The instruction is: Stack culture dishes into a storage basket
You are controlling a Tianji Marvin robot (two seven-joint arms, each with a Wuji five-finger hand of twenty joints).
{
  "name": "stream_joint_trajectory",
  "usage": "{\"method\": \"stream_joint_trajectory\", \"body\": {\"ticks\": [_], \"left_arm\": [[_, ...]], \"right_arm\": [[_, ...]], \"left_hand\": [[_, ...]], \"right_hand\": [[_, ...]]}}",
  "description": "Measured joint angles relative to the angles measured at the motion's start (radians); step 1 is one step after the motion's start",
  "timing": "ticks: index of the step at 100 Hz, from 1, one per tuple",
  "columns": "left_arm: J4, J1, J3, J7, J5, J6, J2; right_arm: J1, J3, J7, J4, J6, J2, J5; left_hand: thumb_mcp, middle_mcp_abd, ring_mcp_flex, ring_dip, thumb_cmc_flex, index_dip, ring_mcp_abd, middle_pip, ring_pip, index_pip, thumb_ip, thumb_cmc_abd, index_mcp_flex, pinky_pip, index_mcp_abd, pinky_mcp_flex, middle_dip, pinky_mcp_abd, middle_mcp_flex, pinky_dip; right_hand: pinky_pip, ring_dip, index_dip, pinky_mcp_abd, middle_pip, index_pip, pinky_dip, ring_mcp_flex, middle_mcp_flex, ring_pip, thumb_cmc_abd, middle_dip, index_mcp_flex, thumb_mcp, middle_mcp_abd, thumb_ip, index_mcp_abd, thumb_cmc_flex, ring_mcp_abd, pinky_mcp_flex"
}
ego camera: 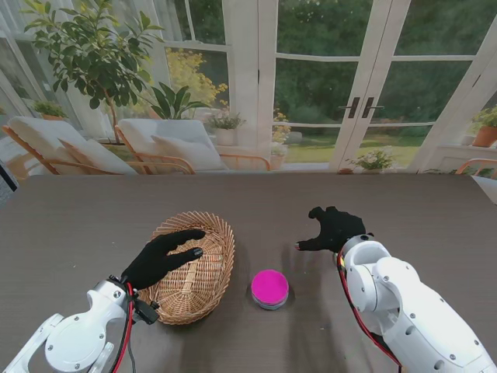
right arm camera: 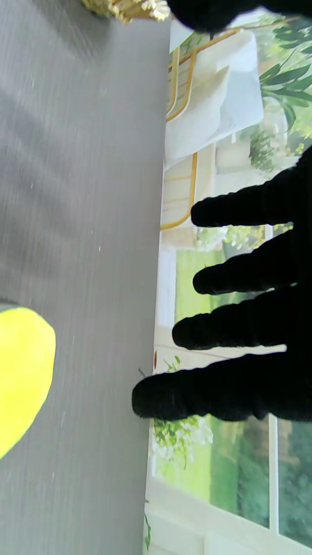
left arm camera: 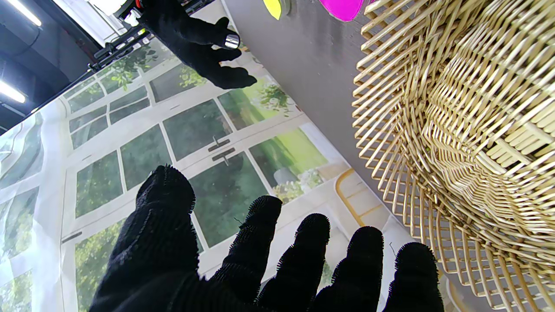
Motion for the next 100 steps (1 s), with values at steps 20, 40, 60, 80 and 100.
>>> {"method": "stream_joint_trajectory", "body": {"ticks": [20, 40, 60, 80, 100], "left_arm": [[0.000, 0.001, -0.001, 0.001, 0.003, 0.001, 0.000], [0.000, 0.002, -0.002, 0.001, 0.003, 0.001, 0.000], [-0.003, 0.008, -0.005, 0.006, 0.004, 0.001, 0.000], [-0.005, 0.014, -0.007, 0.012, 0.005, 0.002, -0.001], [-0.010, 0.020, -0.011, 0.016, 0.005, 0.003, -0.001]], "right_arm": [[0.017, 0.025, 0.042, 0.035, -0.006, 0.008, -0.042], [0.022, 0.052, 0.094, 0.051, -0.043, 0.019, -0.088], [0.025, 0.067, 0.147, 0.065, -0.078, 0.030, -0.118], [0.025, 0.072, 0.167, 0.081, -0.094, 0.037, -0.128], [0.026, 0.056, 0.171, 0.105, -0.088, 0.042, -0.118]], "left_hand": [[0.000, 0.001, 0.000, 0.000, 0.000, 0.001, 0.000, 0.000, 0.000, 0.008, 0.000, 0.000, 0.008, 0.000, 0.001, 0.005, 0.000, 0.000, 0.000, 0.000], [0.000, 0.001, 0.000, 0.000, 0.000, 0.001, 0.000, 0.000, 0.000, 0.010, 0.000, 0.000, 0.017, 0.000, 0.001, 0.005, 0.000, 0.000, 0.000, 0.000], [0.000, 0.002, 0.000, 0.000, 0.000, 0.001, 0.000, 0.000, 0.000, 0.010, 0.000, 0.000, 0.017, 0.000, 0.001, 0.005, 0.000, 0.000, 0.000, 0.000], [0.000, 0.002, 0.000, 0.000, 0.000, 0.001, 0.000, 0.000, 0.000, 0.010, 0.000, 0.000, 0.023, 0.000, 0.001, 0.005, 0.000, 0.000, 0.000, 0.000], [0.000, 0.002, 0.000, 0.000, 0.000, 0.001, 0.000, 0.000, 0.000, 0.010, 0.000, 0.000, 0.028, 0.000, 0.001, 0.005, 0.000, 0.000, 0.000, 0.000]], "right_hand": [[0.127, 0.115, -0.002, 0.005, 0.004, 0.010, 0.079, 0.053, 0.057, 0.125, -0.049, 0.002, 0.036, 0.005, 0.000, 0.000, -0.007, 0.029, 0.002, 0.007], [0.188, 0.202, 0.015, 0.005, 0.059, 0.023, 0.117, 0.072, 0.061, 0.263, -0.100, 0.024, 0.059, 0.005, 0.000, 0.000, -0.015, 0.050, -0.016, 0.008], [0.232, 0.262, 0.060, 0.006, 0.147, 0.037, 0.156, 0.072, 0.058, 0.378, -0.104, 0.061, 0.056, 0.005, 0.001, 0.000, -0.015, 0.050, -0.036, 0.008], [0.271, 0.299, 0.108, 0.006, 0.238, 0.063, 0.182, 0.072, 0.022, 0.458, -0.112, 0.088, 0.007, 0.005, 0.001, 0.011, -0.022, 0.050, -0.047, 0.006], [0.298, 0.321, 0.135, 0.006, 0.266, 0.060, 0.206, 0.072, -0.006, 0.498, -0.112, 0.109, -0.042, 0.006, 0.002, 0.026, -0.046, 0.063, -0.058, 0.003]]}}
